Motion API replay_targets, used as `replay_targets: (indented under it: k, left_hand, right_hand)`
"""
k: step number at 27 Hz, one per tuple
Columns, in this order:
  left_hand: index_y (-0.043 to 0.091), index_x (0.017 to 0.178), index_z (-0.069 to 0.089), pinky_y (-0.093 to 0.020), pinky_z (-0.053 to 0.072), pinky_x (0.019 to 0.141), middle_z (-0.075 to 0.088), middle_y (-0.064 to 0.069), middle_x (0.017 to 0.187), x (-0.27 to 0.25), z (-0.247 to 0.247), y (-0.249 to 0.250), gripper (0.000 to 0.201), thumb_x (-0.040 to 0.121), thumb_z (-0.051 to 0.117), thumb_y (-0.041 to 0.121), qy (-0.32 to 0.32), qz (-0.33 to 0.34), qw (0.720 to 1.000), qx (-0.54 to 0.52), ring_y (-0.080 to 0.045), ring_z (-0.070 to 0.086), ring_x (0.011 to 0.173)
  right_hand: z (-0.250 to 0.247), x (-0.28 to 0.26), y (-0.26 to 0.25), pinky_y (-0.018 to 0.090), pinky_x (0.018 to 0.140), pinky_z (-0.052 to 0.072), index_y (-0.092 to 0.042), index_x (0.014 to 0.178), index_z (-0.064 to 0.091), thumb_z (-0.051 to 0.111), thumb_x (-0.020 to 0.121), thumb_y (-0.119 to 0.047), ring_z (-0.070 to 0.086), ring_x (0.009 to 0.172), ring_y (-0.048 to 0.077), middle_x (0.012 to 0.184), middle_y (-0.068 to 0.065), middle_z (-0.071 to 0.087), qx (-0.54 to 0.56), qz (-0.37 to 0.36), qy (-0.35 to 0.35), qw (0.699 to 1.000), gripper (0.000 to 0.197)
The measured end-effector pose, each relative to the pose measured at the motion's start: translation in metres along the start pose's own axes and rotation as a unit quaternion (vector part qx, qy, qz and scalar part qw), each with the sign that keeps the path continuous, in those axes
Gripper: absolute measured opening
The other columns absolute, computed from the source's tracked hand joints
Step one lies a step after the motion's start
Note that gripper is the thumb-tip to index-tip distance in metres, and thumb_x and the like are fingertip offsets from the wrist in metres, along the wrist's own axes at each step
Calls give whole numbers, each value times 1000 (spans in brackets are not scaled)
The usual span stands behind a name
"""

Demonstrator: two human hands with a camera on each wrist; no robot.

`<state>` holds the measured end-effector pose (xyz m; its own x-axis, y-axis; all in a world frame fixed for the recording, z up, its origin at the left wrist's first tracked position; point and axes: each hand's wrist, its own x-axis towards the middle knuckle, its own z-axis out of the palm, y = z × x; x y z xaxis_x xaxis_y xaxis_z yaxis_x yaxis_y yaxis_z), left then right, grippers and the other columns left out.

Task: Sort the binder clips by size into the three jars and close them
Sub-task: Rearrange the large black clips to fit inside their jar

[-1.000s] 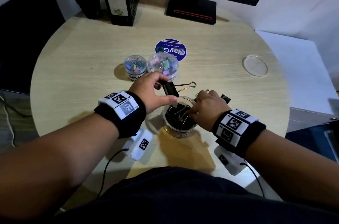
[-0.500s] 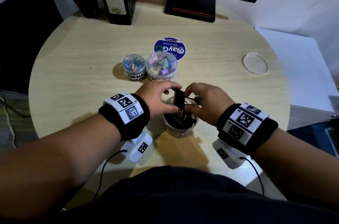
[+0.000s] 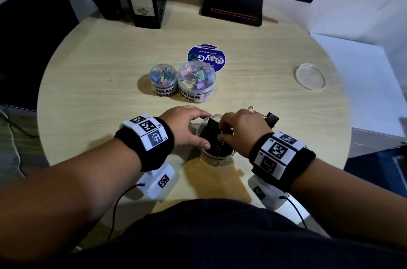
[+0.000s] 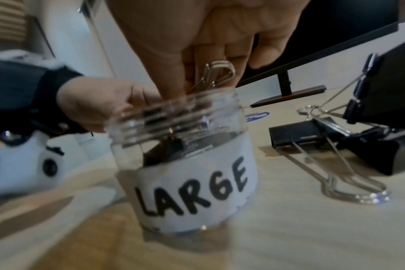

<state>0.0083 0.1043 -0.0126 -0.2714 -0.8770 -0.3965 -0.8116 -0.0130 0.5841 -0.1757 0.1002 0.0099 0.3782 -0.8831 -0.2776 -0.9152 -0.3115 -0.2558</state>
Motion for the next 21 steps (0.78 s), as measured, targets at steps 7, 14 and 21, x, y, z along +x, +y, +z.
replay_targets:
  k: [7, 14, 21]
  left_hand:
    - [30, 128, 55, -16, 30, 98, 50, 14, 127, -1, 4, 0, 75, 60, 86, 32, 24, 60, 997, -29, -4, 44, 118]
    - [32, 122, 60, -31, 37, 105, 51, 18, 126, 1, 5, -2, 68, 59, 82, 46, 19, 44, 999, -5, -5, 46, 118]
    - [37, 121, 60, -31, 39, 103, 50, 18, 125, 2, 5, 3, 68, 59, 79, 54, 31, 34, 999, 23, -6, 47, 118]
  right_hand:
    - [2, 4, -6, 30, 80, 44, -27, 116, 61, 59, 84, -42, 59, 103, 25, 107, 5, 66, -44, -25, -51, 997, 35]
    - [-9, 8, 16, 28, 83, 43, -30, 102, 71, 61, 83, -35, 51, 104, 22, 106, -1, 61, -34, -35, 2, 999, 22]
    - [-15, 10, 51, 36, 91, 39, -27, 100, 69, 65, 80, -41, 44, 109, 29, 112, 5, 54, 36, 98, 136, 985, 25]
